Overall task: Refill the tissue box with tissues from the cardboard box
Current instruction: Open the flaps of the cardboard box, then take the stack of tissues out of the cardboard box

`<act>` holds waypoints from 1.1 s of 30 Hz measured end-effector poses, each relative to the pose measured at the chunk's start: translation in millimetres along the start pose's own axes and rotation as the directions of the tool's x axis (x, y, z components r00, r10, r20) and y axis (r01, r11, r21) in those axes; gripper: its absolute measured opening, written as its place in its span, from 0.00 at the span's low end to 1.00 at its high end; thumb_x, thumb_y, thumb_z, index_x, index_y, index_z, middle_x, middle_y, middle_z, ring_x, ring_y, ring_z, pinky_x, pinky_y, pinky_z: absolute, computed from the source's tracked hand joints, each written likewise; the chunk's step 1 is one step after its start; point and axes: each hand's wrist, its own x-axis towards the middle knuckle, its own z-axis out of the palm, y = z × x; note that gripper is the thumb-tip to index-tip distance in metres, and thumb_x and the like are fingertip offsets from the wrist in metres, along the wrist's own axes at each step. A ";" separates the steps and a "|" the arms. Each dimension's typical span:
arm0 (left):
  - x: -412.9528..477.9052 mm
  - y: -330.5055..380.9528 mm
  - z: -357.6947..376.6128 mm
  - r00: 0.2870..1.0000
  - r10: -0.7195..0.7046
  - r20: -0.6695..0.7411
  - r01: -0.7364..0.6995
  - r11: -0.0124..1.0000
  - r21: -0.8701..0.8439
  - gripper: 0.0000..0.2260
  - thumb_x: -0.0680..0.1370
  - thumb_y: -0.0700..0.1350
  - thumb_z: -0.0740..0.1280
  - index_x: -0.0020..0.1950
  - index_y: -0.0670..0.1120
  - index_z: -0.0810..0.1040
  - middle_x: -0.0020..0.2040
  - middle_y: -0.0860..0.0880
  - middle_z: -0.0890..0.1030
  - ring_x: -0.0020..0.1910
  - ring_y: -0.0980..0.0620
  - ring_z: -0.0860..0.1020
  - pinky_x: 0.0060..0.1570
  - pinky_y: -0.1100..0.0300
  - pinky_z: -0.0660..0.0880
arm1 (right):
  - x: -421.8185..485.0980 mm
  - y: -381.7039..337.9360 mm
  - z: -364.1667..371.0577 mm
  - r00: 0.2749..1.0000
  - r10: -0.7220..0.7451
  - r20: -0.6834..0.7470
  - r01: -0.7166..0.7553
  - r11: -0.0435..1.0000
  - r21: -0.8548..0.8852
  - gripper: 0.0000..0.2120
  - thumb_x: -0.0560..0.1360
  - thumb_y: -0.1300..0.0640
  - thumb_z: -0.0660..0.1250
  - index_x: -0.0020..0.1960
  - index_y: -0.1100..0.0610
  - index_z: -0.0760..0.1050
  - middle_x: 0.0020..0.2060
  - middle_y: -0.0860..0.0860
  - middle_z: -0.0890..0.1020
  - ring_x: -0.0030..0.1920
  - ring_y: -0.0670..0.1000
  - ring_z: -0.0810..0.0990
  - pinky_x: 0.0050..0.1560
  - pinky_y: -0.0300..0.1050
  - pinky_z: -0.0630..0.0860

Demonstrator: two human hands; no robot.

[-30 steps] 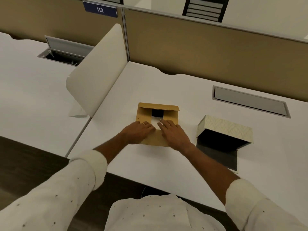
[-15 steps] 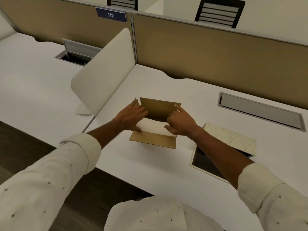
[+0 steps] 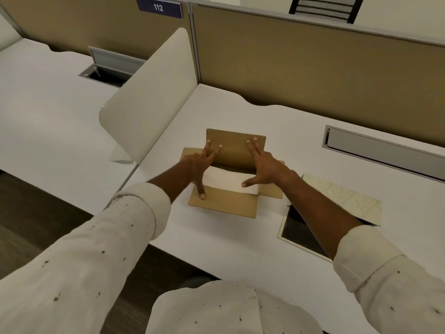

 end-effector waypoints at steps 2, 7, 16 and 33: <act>7.6 -8.2 -2.3 0.997 -0.014 0.070 0.019 0.998 -0.067 0.78 0.50 0.60 0.86 0.77 0.55 0.26 0.79 0.39 0.31 0.78 0.32 0.58 0.73 0.38 0.65 | 7.5 2.8 -6.1 0.996 0.021 0.084 -0.022 1.000 0.007 0.69 0.62 0.36 0.80 0.81 0.49 0.32 0.82 0.52 0.36 0.80 0.67 0.53 0.77 0.66 0.62; 27.7 -21.7 -10.6 0.988 0.008 0.152 0.004 0.997 -0.083 0.77 0.53 0.57 0.86 0.76 0.57 0.24 0.78 0.42 0.27 0.79 0.34 0.57 0.74 0.40 0.64 | 24.0 5.3 -12.8 0.978 0.077 0.194 -0.084 0.996 0.027 0.69 0.61 0.36 0.81 0.82 0.48 0.34 0.83 0.53 0.42 0.81 0.64 0.51 0.77 0.66 0.60; 53.8 -9.5 -15.2 0.974 0.012 0.225 -0.031 0.996 0.079 0.77 0.50 0.60 0.86 0.77 0.58 0.28 0.82 0.41 0.44 0.78 0.35 0.59 0.72 0.40 0.67 | 42.0 -0.4 -7.1 0.939 0.181 0.293 -0.194 0.981 0.015 0.66 0.60 0.37 0.82 0.82 0.48 0.43 0.82 0.52 0.53 0.77 0.62 0.61 0.66 0.64 0.76; 38.1 -51.8 -10.6 0.907 0.245 -0.342 -0.326 0.923 -0.204 0.27 0.75 0.54 0.73 0.71 0.50 0.69 0.67 0.50 0.72 0.57 0.48 0.78 0.52 0.52 0.79 | 29.4 -10.7 14.7 0.987 0.156 -0.049 -0.141 0.963 0.230 0.13 0.80 0.60 0.67 0.65 0.56 0.79 0.62 0.54 0.82 0.61 0.55 0.81 0.63 0.49 0.78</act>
